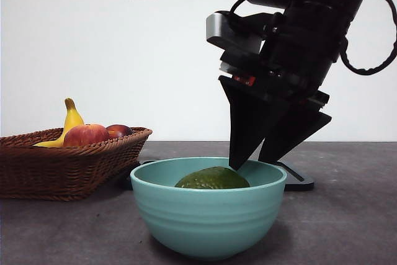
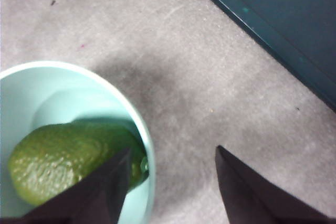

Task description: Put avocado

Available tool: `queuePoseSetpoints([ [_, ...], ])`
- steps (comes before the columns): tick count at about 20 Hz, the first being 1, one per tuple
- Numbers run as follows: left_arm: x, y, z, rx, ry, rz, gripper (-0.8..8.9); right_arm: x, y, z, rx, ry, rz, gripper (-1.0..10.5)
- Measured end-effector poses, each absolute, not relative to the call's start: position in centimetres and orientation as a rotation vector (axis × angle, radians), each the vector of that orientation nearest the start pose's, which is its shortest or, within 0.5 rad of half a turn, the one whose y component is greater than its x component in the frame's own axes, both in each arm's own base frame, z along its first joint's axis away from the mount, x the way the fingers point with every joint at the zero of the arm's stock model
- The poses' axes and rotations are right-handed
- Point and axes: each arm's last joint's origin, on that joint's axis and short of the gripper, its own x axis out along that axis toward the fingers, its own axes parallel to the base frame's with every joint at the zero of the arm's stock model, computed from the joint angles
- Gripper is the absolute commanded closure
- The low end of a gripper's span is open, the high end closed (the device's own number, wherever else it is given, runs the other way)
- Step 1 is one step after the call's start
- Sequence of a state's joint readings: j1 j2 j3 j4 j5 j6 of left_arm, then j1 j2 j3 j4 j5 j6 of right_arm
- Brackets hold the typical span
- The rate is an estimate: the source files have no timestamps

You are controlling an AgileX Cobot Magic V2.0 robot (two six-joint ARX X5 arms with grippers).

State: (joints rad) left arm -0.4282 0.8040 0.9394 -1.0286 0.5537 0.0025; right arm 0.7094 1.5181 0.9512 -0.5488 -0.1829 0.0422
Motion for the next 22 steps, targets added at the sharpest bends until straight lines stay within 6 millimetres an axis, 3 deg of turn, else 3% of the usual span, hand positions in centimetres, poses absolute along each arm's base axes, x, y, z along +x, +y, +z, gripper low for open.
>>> queuePoseSetpoints([
  [5, 11.1, -6.8, 31.4, -0.056, 0.925, -0.915, 4.98, 21.6, 19.5, 19.0, -0.279, 1.163, 0.77, 7.5],
  [9, 11.1, -6.8, 31.4, -0.056, 0.925, -0.915, 4.98, 21.5, 19.7, 18.9, -0.28, 1.155, 0.778, 9.4],
  [16, 11.1, -6.8, 31.4, -0.056, 0.925, -0.915, 4.98, 21.4, 20.0, 19.1, -0.265, 1.161, 0.791, 9.4],
  [18, 11.1, -6.8, 31.4, -0.056, 0.925, -0.915, 4.98, 21.6, 20.2, 19.8, -0.255, 1.158, 0.798, 9.4],
  [22, 11.1, -6.8, 31.4, -0.056, 0.925, -0.915, 4.98, 23.3, 20.9, 23.8, -0.207, 1.077, 0.789, 9.4],
])
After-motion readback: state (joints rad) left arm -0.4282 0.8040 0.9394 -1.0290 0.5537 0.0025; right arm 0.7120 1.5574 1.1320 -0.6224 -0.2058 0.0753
